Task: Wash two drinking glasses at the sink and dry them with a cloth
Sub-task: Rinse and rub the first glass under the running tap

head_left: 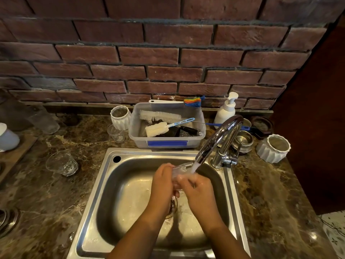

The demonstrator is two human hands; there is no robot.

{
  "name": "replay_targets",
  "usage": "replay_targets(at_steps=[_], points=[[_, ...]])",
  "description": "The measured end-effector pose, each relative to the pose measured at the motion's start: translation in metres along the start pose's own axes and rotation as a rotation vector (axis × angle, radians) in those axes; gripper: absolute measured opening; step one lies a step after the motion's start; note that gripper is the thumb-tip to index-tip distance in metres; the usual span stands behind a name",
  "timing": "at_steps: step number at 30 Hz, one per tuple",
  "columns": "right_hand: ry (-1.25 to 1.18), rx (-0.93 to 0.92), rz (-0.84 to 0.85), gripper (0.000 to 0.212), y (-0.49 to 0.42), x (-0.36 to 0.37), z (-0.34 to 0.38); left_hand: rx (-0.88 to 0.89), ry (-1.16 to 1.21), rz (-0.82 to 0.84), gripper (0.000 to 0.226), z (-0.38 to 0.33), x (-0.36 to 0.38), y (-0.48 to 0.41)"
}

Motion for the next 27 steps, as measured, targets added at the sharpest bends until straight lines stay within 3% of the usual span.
replay_targets(at_steps=[5, 7, 10, 13, 16, 19, 21, 23, 27], points=[[-0.643, 0.615, -0.119, 0.019, 0.011, 0.010, -0.052, 0.794, -0.623, 0.019, 0.026, -0.046, 0.018, 0.038], [-0.729, 0.727, -0.056, 0.025, 0.014, 0.014, -0.056, 0.931, -0.811, 0.052, 0.035, -0.044, 0.027, 0.043], [-0.563, 0.557, -0.045, 0.024, -0.002, 0.005, -0.055, 0.765, -0.685, 0.103, 0.029, -0.044, 0.024, 0.033], [-0.116, 0.189, -0.036, 0.028, -0.013, -0.008, -0.021, 0.277, -0.268, 0.135, 0.022, -0.025, 0.020, 0.009], [0.297, -0.198, 0.197, 0.031, -0.010, 0.007, 0.019, -0.227, 0.033, 0.151, 0.018, 0.013, 0.013, -0.002], [0.700, -0.440, 0.368, 0.043, -0.003, 0.020, 0.033, -0.500, 0.323, 0.304, 0.026, 0.031, 0.019, 0.007], [0.663, -0.418, 0.353, 0.036, -0.003, 0.018, 0.033, -0.499, 0.377, 0.334, 0.030, 0.033, 0.020, 0.008], [0.502, -0.312, 0.258, 0.026, -0.004, 0.013, 0.028, -0.397, 0.330, 0.225, 0.030, 0.029, 0.014, 0.002], [-0.018, 0.055, 0.032, 0.022, -0.004, 0.001, -0.001, 0.185, -0.108, 0.025, 0.026, -0.022, 0.004, 0.003]])
Point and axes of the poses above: each hand's wrist, its own y-axis away from the middle knuckle, its own x-axis out of the palm, z = x × y, the point moved 10 cm from there along -y, towards the middle knuckle, and after that the axes turned 8 degrees about -x, right-handed, at the moved point
